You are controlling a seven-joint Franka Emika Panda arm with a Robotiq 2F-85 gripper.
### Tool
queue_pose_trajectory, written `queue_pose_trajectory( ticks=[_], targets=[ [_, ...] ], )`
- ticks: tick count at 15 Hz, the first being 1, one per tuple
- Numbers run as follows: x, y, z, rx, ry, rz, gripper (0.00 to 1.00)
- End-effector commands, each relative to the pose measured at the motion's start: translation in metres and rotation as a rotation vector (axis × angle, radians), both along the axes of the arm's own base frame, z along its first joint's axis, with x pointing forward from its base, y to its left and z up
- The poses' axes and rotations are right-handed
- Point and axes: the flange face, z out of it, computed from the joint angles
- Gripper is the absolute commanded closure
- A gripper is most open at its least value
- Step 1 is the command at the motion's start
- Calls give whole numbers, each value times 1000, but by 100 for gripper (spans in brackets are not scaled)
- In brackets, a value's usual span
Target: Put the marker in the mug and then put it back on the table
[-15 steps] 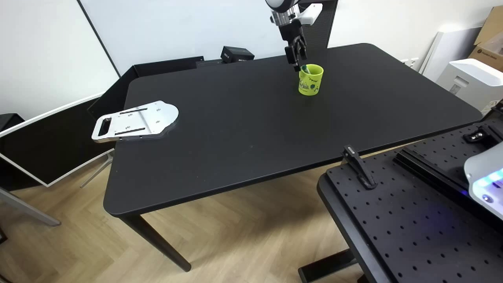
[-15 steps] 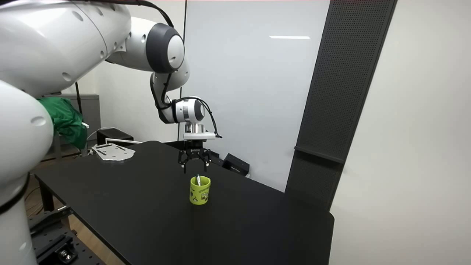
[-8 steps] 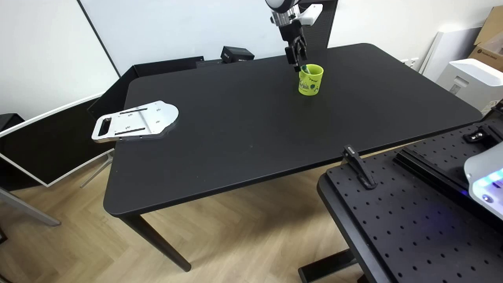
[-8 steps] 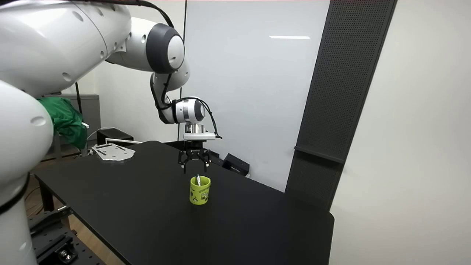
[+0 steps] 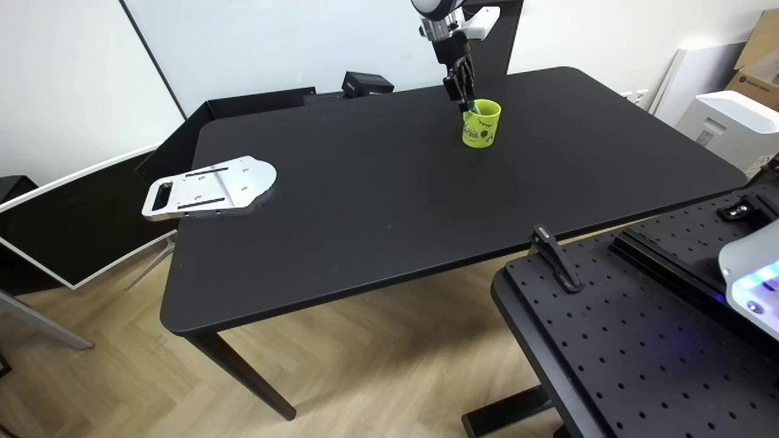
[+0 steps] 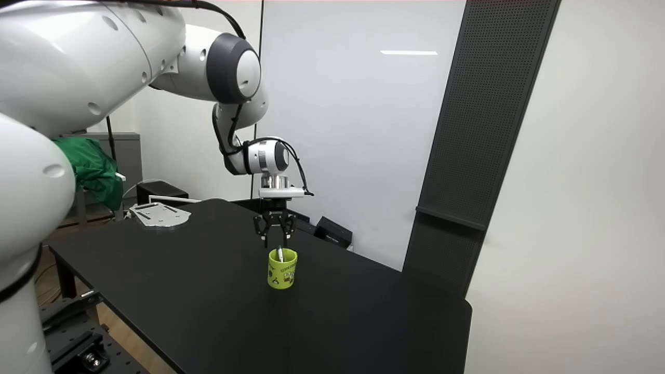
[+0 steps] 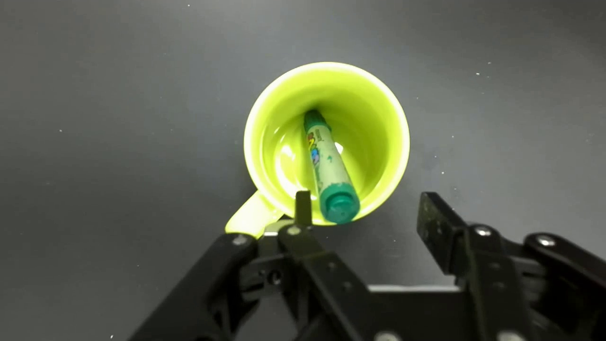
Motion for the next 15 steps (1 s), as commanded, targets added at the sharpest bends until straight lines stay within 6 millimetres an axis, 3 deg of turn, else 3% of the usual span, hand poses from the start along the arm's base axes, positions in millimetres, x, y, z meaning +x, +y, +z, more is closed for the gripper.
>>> queue_pose_trajectory(
  ticks=[1,6,7,10,15],
  targets=[
    [2,-3,2,-2,2,-22,67],
    [3,-4,1,-4,2,-26,99],
    [3,-4,2,-4,1,-28,94],
    [6,-5,10,-7,-7,-38,94],
    [20,-5,42,-5,-50,-59,94]
  ],
)
